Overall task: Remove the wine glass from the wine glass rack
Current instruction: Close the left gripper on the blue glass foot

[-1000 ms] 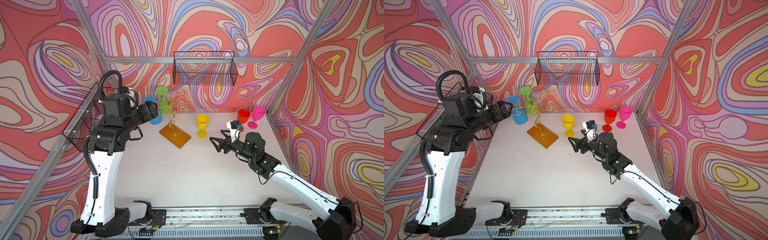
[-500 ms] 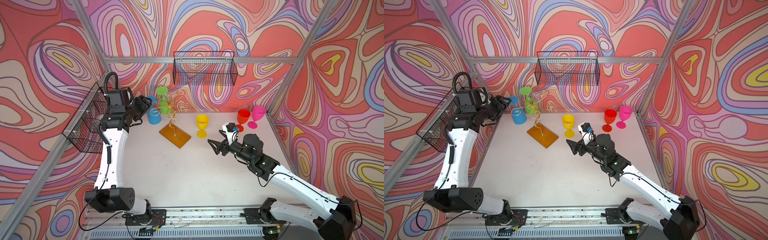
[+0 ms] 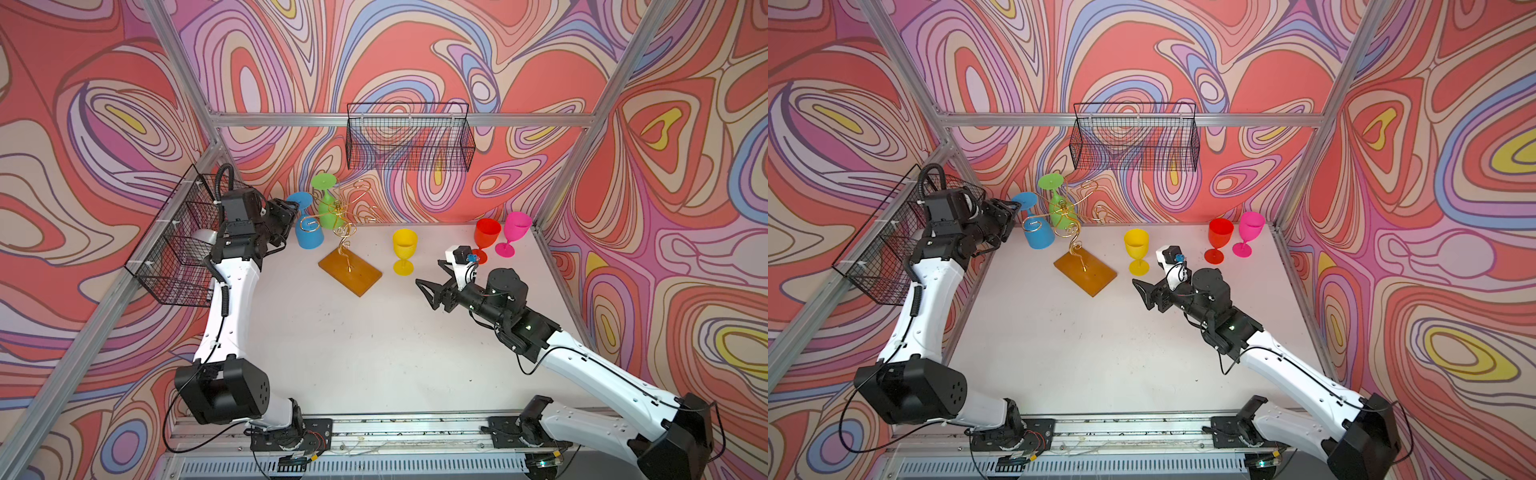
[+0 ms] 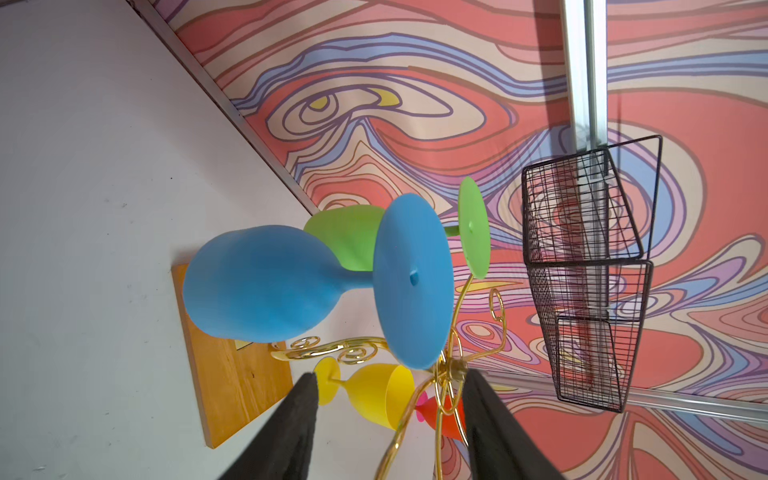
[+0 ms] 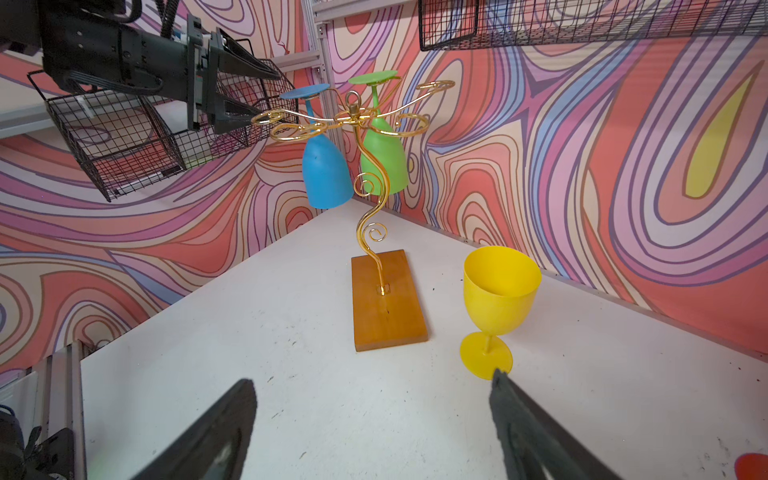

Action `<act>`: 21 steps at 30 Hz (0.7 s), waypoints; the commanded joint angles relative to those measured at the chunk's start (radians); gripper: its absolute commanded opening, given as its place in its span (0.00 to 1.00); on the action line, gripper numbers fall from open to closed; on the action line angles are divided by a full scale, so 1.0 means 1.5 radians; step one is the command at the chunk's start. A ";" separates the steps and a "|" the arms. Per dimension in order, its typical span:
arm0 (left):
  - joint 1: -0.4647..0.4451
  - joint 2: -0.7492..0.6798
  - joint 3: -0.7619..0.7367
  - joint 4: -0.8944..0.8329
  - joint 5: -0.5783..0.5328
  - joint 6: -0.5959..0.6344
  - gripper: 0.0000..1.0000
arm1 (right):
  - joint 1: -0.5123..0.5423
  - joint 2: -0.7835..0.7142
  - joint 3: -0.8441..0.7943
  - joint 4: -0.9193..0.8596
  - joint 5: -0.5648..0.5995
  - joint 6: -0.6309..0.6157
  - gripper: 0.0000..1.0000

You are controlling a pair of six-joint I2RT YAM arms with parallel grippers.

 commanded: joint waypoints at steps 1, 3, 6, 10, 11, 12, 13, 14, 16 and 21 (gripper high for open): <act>0.007 0.011 0.001 0.069 0.017 -0.039 0.55 | 0.004 -0.015 0.000 -0.004 -0.002 0.006 0.92; 0.008 0.017 0.004 0.077 0.018 -0.045 0.53 | 0.004 -0.016 0.000 -0.006 -0.002 0.006 0.92; 0.010 0.027 0.003 0.094 0.022 -0.060 0.51 | 0.004 -0.016 0.001 -0.011 -0.002 0.007 0.91; 0.010 0.038 0.002 0.121 0.026 -0.082 0.48 | 0.004 -0.019 0.003 -0.015 -0.001 0.006 0.91; 0.010 0.038 0.001 0.124 0.025 -0.085 0.46 | 0.004 -0.020 0.004 -0.017 -0.001 0.005 0.91; 0.010 0.039 0.002 0.125 0.023 -0.087 0.46 | 0.004 -0.020 0.004 -0.018 0.001 0.005 0.91; 0.010 0.041 0.002 0.128 0.022 -0.089 0.45 | 0.004 -0.020 0.004 -0.019 0.000 0.006 0.91; 0.010 0.042 0.001 0.130 0.022 -0.091 0.44 | 0.004 -0.021 0.005 -0.020 0.000 0.005 0.91; 0.010 0.043 0.001 0.133 0.021 -0.094 0.43 | 0.004 -0.021 0.005 -0.020 -0.001 0.006 0.91; 0.011 0.046 0.001 0.141 0.018 -0.096 0.36 | 0.004 -0.022 0.005 -0.024 0.002 0.006 0.91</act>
